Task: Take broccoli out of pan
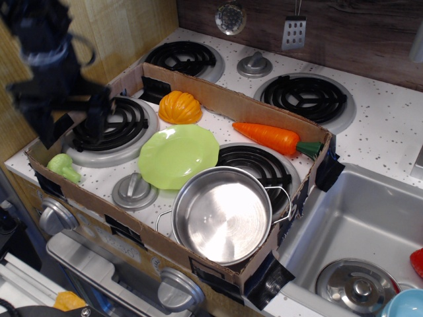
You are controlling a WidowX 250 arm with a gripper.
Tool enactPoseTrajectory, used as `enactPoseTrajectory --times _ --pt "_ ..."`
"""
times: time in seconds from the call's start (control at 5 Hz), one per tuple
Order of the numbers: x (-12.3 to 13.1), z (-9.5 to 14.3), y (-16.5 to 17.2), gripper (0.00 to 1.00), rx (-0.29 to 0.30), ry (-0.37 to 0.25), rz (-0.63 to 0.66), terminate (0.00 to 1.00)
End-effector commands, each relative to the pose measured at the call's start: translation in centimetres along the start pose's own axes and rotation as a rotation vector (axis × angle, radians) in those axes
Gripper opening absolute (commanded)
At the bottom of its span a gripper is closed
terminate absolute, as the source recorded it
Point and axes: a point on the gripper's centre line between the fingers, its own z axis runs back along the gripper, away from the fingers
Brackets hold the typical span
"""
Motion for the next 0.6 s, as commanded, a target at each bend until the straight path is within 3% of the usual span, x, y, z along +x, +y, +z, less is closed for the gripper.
enactPoseTrajectory --times 0.0,0.2,0.4 --pt "2.94 3.75 -2.94 1.0 0.015 -0.083 -0.075 0.0" --pt "2.94 3.75 -2.94 1.0 0.015 -0.083 -0.075 0.0" --pt "2.94 3.75 -2.94 1.0 0.015 -0.083 -0.075 1.0"
